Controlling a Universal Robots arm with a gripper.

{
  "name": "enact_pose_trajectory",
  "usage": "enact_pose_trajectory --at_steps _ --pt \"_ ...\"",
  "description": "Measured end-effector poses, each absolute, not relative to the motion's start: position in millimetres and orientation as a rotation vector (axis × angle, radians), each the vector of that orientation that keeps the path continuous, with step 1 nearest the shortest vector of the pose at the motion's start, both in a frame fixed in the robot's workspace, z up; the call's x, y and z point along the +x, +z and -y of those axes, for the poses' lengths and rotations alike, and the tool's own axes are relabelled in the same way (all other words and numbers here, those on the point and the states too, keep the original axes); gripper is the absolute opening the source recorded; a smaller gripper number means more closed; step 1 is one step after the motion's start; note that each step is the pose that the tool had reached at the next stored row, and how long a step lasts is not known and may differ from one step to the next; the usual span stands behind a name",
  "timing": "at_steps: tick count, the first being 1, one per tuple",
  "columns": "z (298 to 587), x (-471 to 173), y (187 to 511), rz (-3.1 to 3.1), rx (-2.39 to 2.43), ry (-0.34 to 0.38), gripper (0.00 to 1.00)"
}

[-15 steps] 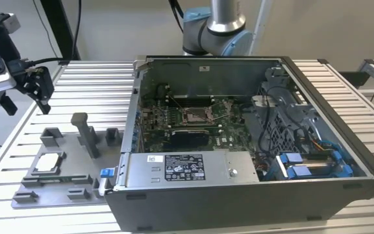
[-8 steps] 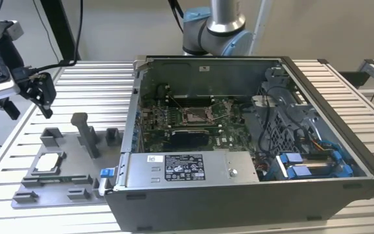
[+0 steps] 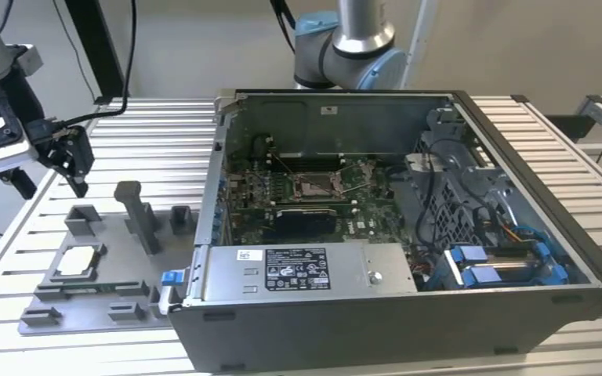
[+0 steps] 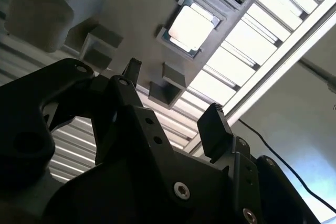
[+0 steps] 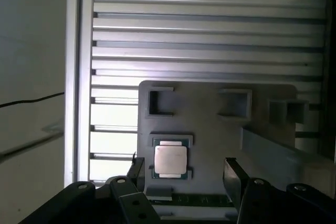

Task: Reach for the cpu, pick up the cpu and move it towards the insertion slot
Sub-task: 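Pick up the cpu and move it towards the insertion slot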

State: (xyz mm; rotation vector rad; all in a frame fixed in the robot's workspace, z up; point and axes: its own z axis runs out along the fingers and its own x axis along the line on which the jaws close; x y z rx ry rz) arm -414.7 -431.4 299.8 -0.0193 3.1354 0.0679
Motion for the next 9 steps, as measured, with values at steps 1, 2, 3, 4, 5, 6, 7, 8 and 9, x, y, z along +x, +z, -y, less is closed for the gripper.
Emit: enact_pose_trajectory --at_steps 1,2,3,4,5,6,7,8,9 --pt "432 -415 298 -3.135 -0.019 0.068 1.00" --pt "433 -415 296 -3.135 -0.019 0.068 1.00" --pt "434 -415 294 -3.135 -0.019 0.068 1.00" --pt "434 -415 293 -3.135 -0.019 0.068 1.00" --pt "435 -415 291 -3.135 -0.019 0.068 1.00" --pt "436 -415 289 -3.135 -0.019 0.068 1.00" --pt "436 -415 287 -3.135 -0.018 0.068 1.00" --pt "437 -415 285 -3.135 -0.016 0.068 1.00" --pt "437 -415 284 -3.135 -0.014 0.068 1.00"
